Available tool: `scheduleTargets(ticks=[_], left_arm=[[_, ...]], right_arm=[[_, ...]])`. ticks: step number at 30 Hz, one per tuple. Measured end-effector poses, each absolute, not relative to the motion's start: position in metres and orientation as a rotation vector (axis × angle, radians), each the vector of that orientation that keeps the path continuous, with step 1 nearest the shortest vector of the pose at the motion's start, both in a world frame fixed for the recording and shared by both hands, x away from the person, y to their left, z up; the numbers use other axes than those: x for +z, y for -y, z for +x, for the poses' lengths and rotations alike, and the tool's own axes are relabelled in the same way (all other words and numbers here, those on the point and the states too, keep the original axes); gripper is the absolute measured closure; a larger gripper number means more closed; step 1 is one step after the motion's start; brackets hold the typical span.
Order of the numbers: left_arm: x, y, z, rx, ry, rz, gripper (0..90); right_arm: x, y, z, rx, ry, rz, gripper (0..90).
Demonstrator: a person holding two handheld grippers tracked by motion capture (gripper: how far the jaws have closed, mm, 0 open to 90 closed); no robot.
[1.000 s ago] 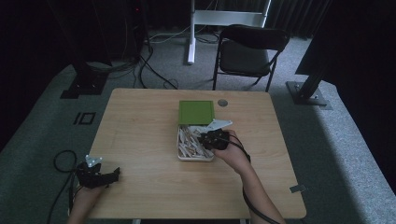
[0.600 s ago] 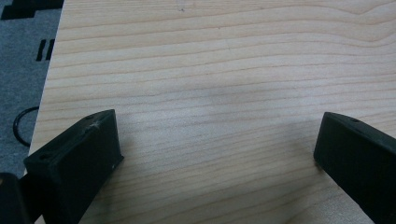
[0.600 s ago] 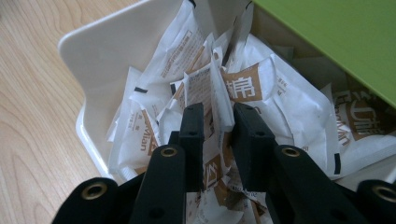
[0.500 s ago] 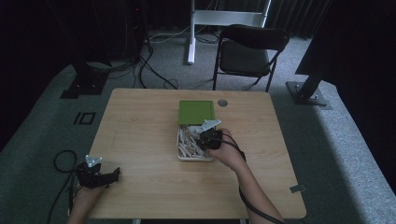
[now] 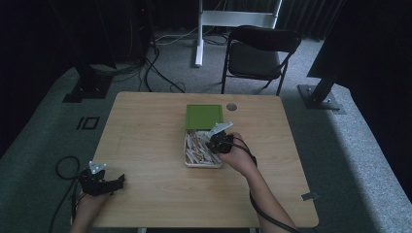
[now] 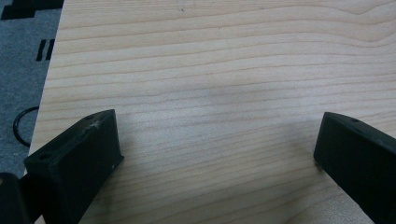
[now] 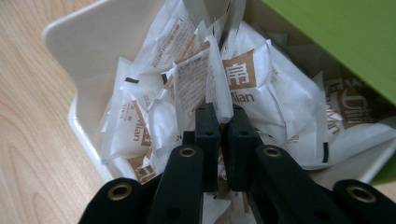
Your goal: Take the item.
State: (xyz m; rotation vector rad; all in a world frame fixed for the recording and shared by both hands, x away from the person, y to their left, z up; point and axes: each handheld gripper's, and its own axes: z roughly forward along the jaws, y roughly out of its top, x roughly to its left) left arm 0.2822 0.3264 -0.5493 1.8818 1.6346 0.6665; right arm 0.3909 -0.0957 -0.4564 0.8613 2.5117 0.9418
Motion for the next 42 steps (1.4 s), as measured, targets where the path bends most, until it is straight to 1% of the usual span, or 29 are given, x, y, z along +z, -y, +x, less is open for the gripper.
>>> scheduleTargets(ticks=[9, 14, 19, 25, 28, 32, 33, 36, 40, 41, 42], left_arm=[[-0.549, -0.326, 0.282, 0.667, -1.635, 1.882, 1.3], [-0.549, -0.326, 0.282, 0.667, -1.634, 1.882, 1.3], [-0.549, -0.327, 0.282, 0.666, -1.634, 1.883, 1.3], [-0.549, -0.326, 0.282, 0.666, -1.635, 1.882, 1.3], [-0.549, -0.326, 0.282, 0.666, -1.634, 1.882, 1.3], [-0.549, -0.326, 0.282, 0.667, -1.634, 1.882, 1.3], [-0.549, -0.326, 0.282, 0.666, -1.635, 1.881, 1.3], [-0.549, -0.326, 0.282, 0.666, -1.635, 1.882, 1.3], [-0.549, -0.326, 0.282, 0.666, -1.635, 1.882, 1.3], [-0.549, -0.326, 0.282, 0.666, -1.635, 1.882, 1.3], [-0.549, -0.326, 0.282, 0.666, -1.635, 1.881, 1.3]], right_arm=[[-0.438, 0.105, 0.382, 1.018, -2.471, 0.837, 85.6], [-0.422, 0.116, 0.378, 1.097, -2.432, 0.842, 85.6], [-0.404, 0.134, 0.375, 1.169, -2.36, 0.868, 85.6], [-0.395, 0.154, 0.376, 1.209, -2.279, 0.933, 85.8], [-0.389, 0.17, 0.378, 1.248, -2.195, 1.009, 85.8], [-0.388, 0.183, 0.382, 1.256, -2.162, 1.054, 85.8], [-0.391, 0.191, 0.385, 1.253, -2.149, 1.079, 85.8], [-0.395, 0.197, 0.387, 1.24, -2.148, 1.107, 85.8], [-0.409, 0.208, 0.393, 1.223, -2.135, 1.15, 85.8], [-0.417, 0.212, 0.397, 1.206, -2.116, 1.165, 85.8], [-0.417, 0.212, 0.397, 1.206, -2.116, 1.165, 85.8]])
